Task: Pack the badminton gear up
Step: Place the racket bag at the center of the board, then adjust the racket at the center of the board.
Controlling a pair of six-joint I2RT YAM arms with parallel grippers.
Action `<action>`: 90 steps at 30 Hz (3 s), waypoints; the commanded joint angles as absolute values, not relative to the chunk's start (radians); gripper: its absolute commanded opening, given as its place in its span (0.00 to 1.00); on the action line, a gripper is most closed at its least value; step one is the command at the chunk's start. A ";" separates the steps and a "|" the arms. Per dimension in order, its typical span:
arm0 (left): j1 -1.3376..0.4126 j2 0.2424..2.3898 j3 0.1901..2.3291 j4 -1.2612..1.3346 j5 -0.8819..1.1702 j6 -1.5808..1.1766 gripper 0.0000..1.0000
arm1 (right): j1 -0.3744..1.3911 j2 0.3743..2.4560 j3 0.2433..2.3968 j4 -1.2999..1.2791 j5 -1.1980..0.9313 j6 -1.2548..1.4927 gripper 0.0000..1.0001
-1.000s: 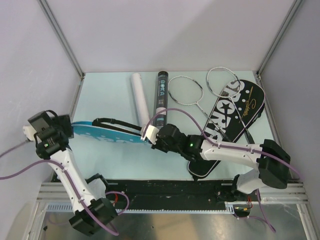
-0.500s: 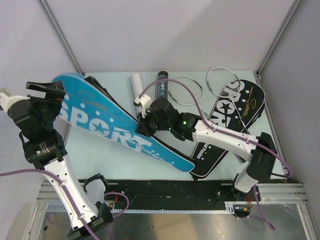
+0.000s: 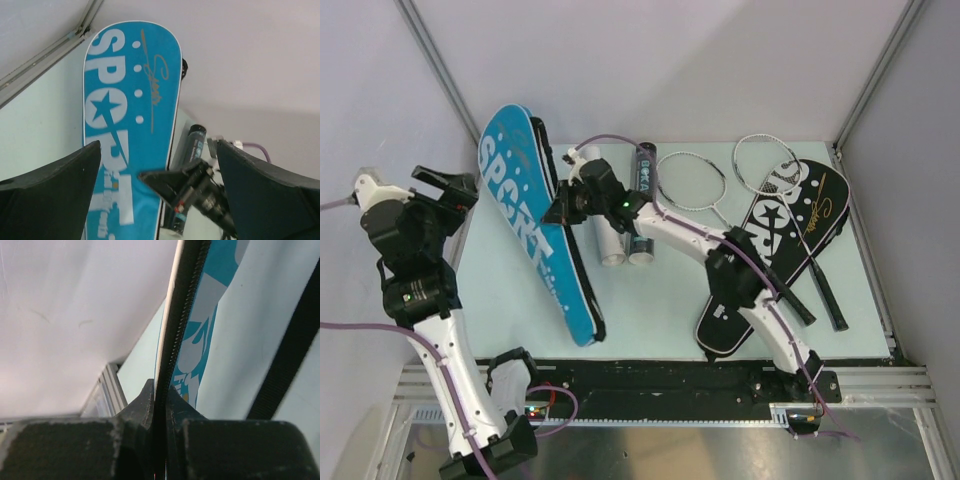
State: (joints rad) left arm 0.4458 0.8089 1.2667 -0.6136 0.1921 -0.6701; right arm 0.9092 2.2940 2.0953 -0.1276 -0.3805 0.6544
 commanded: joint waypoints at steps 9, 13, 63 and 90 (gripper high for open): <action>0.393 0.811 1.096 -0.507 0.112 -0.610 1.00 | 0.870 2.626 2.421 0.227 -0.341 0.957 0.25; 0.392 0.822 1.035 -0.464 0.139 -0.619 1.00 | 0.855 2.591 2.391 0.178 -0.360 0.901 0.50; -0.423 0.901 0.777 -0.270 0.180 -0.466 0.93 | 0.077 1.734 1.236 -0.686 -0.096 0.038 0.81; -0.420 0.788 0.736 -0.289 0.042 -0.448 0.97 | 0.431 1.847 1.292 -0.494 -0.025 0.630 0.07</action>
